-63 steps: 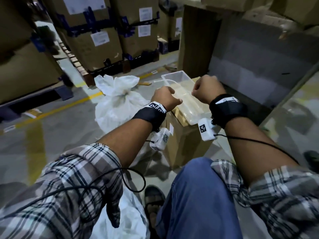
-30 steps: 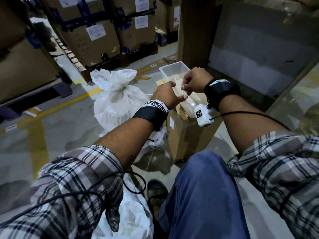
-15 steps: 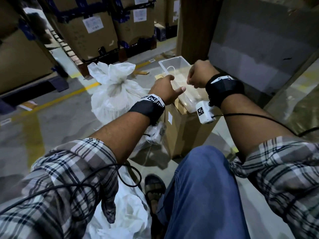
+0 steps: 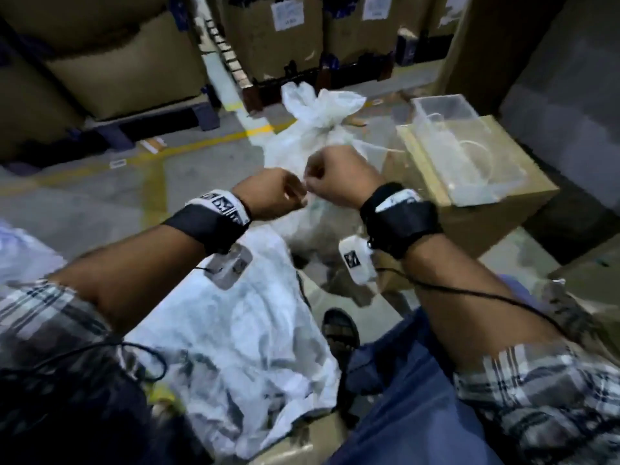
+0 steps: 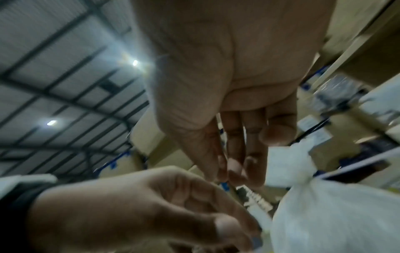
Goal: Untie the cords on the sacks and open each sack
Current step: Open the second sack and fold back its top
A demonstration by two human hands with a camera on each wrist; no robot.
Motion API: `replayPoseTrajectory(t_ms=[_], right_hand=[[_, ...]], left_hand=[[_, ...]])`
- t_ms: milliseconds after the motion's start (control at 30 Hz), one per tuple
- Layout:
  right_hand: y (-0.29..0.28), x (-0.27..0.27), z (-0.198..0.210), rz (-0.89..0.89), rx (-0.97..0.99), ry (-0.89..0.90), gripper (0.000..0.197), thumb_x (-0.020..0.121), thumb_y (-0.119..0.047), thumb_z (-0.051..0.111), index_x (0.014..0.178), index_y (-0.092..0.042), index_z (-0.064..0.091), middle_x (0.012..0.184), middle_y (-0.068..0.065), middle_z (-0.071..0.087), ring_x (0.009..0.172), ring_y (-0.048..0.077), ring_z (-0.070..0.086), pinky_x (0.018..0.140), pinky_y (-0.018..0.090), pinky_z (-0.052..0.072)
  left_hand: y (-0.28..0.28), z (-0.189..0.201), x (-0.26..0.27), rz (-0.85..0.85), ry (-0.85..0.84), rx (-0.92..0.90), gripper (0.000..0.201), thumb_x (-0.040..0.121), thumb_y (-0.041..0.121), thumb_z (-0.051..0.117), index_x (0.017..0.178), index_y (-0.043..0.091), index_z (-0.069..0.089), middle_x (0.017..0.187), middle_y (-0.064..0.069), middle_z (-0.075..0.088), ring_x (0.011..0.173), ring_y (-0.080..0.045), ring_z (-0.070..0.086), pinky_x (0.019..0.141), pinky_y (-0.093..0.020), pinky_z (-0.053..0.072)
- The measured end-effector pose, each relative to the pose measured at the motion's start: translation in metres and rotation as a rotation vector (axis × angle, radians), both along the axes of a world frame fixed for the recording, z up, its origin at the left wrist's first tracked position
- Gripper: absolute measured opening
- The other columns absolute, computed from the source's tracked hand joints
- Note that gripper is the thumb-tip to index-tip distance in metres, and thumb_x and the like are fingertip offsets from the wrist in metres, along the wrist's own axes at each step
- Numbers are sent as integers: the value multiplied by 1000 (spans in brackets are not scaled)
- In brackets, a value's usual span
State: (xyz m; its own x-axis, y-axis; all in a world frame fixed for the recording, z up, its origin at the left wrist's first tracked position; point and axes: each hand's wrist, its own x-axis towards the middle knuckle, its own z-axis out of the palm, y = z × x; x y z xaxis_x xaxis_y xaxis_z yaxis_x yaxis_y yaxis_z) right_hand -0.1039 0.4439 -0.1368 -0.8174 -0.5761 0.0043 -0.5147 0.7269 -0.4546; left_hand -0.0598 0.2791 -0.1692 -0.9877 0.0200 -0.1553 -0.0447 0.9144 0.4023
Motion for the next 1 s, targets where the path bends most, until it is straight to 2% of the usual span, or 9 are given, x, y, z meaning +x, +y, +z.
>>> replayPoseTrajectory(t_ms=[133, 200, 300, 467, 633, 733, 800, 900, 1000], right_hand=[[-45, 63, -50, 351, 308, -120, 9, 81, -27, 64, 85, -24, 72, 91, 4, 73, 87, 26, 67, 73, 30, 52], [-61, 86, -70, 458, 403, -125, 9, 82, -27, 64, 86, -24, 72, 93, 5, 72, 88, 27, 67, 77, 33, 55], [-81, 102, -89, 533, 513, -125, 8, 83, -31, 66, 88, -27, 71, 94, 1, 69, 90, 25, 66, 76, 32, 54], [-122, 104, -94, 572, 608, -74, 4, 84, -34, 65, 82, -31, 63, 99, -2, 63, 88, 24, 64, 72, 31, 51], [-153, 112, -96, 604, 596, -30, 8, 84, -29, 63, 86, -26, 69, 89, -4, 64, 91, 25, 65, 72, 31, 54], [-158, 114, -97, 604, 584, -26, 10, 83, -28, 61, 86, -25, 70, 87, -5, 65, 91, 25, 65, 73, 34, 57], [-159, 115, -97, 610, 590, -24, 10, 84, -28, 61, 86, -25, 70, 89, -4, 67, 89, 24, 65, 72, 34, 58], [-157, 113, -94, 612, 581, -22, 11, 85, -29, 62, 88, -25, 71, 93, -3, 69, 87, 22, 65, 74, 33, 56], [-154, 105, -87, 595, 528, -12, 13, 86, -30, 63, 92, -25, 73, 97, 0, 71, 90, 18, 61, 80, 32, 54]], left_hand=[[-56, -33, 83, -28, -117, -30, 21, 90, 35, 72, 107, 23, 76, 106, 6, 76, 82, -9, 66, 63, -10, 37], [-73, -51, 124, -93, -202, 17, 33, 88, 38, 75, 118, 26, 72, 118, 7, 71, 89, -9, 66, 73, -10, 43], [-83, -71, 171, -315, -334, 53, 48, 83, 35, 79, 128, 29, 65, 133, 5, 59, 115, -14, 57, 99, -26, 44], [-79, -92, 197, -579, -482, 15, 54, 79, 32, 83, 130, 25, 65, 136, -2, 58, 123, -23, 53, 108, -36, 40], [-90, -94, 200, -540, -621, 149, 49, 78, 22, 83, 125, 30, 70, 131, 5, 63, 121, -16, 56, 106, -40, 44], [-93, -96, 200, -569, -676, 57, 55, 75, 25, 85, 126, 34, 68, 131, 4, 63, 123, -21, 52, 105, -40, 45], [-94, -102, 200, -556, -625, -65, 47, 78, 38, 83, 122, 29, 70, 125, 2, 66, 118, -21, 55, 100, -35, 47], [-100, -105, 192, -502, -506, -90, 31, 88, 36, 74, 115, 22, 71, 111, 1, 72, 101, -19, 62, 76, -26, 41], [-120, -94, 180, -378, -425, -64, 33, 91, 31, 71, 122, 21, 69, 115, 3, 71, 100, -16, 61, 74, -22, 33]])
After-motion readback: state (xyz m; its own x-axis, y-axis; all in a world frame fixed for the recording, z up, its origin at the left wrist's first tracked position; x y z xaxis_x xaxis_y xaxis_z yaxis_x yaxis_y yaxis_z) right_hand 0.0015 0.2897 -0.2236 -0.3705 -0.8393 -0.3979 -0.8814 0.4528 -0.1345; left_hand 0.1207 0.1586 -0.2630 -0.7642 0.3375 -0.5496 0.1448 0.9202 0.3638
